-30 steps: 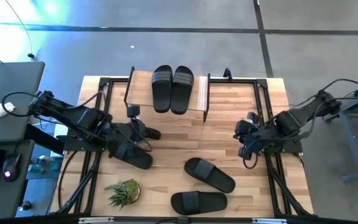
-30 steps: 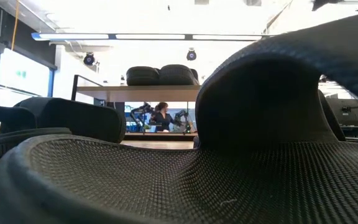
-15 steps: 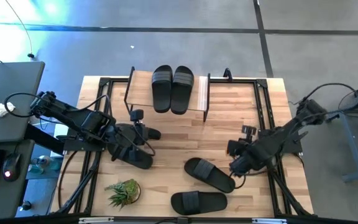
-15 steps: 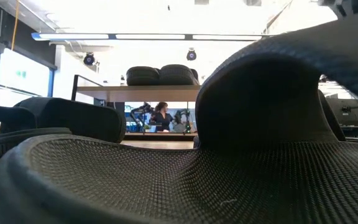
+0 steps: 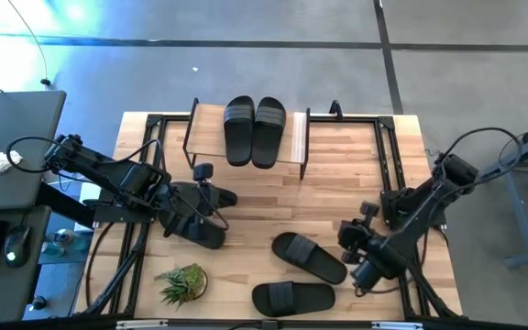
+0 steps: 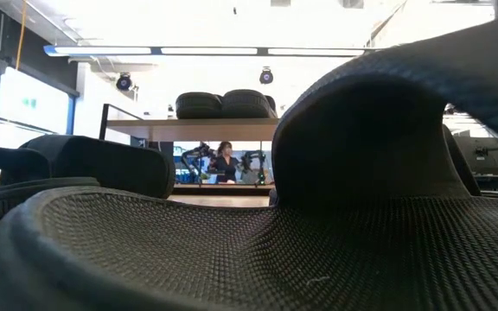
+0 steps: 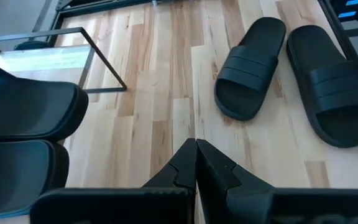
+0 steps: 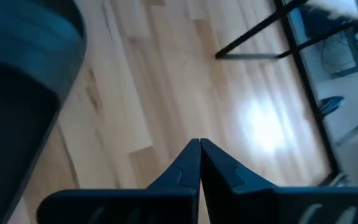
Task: Pick and place slides into the shelf
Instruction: Put the black slide under the shelf
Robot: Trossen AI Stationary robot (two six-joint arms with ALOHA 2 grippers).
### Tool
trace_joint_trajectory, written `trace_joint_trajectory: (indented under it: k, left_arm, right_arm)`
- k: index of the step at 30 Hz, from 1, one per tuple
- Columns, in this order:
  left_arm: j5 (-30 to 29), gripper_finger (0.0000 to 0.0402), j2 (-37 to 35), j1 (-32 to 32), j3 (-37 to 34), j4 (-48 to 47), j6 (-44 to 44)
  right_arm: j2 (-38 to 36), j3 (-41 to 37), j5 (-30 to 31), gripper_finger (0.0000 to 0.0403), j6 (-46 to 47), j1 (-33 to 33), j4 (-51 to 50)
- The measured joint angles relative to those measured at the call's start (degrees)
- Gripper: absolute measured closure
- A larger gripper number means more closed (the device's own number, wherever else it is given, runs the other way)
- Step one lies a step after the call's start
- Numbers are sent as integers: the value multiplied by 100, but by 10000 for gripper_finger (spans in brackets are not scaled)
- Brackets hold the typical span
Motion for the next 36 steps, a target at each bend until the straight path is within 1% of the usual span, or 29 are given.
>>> trace_joint_trajectory:
  k: [4, 6, 8, 10, 12, 15, 17, 19, 23, 26, 29, 32, 36]
  left_arm:
    - [0, 402, 0, 3, 0, 0, 0]
    - [77, 402, 0, 3, 0, 0, -7]
    - [193, 402, 0, 3, 0, 2, -9]
    - [260, 402, 0, 3, 0, 2, -8]
    - [315, 402, 0, 3, 0, 2, 7]
    - [401, 402, 0, 3, 0, -18, 11]
    - [507, 402, 0, 3, 0, -93, 10]
    - [590, 402, 0, 3, 0, -173, 13]
    - [646, 402, 0, 3, 0, -323, 94]
    - [741, 402, 0, 3, 0, -398, 124]
    - [993, 402, 0, 3, 0, -436, 151]
    - [1076, 402, 0, 1, 0, -451, 210]
    - [1075, 402, 0, 1, 0, -370, 253]
  right_arm:
    - [-57, -522, -12, 403, 653, 251, 494]
    - [-61, -533, 3, 403, 842, 309, 611]
    - [-62, -384, 33, 403, 821, 319, 627]
    - [-66, -170, 64, 403, 597, 303, 631]
    - [-66, -3, 0, 403, 181, 265, 628]
    - [-66, 120, -382, 403, -447, 190, 618]
    - [-66, 174, -532, 403, -456, 140, 711]
    - [-66, 185, -432, 403, -527, 114, 967]
    - [-66, 185, -237, 403, -1200, 111, 1522]
    - [-66, 185, -408, 403, -1420, 12, 2062]
    - [-66, 185, -563, 401, -1608, -100, 2623]
    - [-66, 185, -515, 382, -2173, -179, 2984]
    - [-63, 174, -543, 330, -2519, -306, 3210]
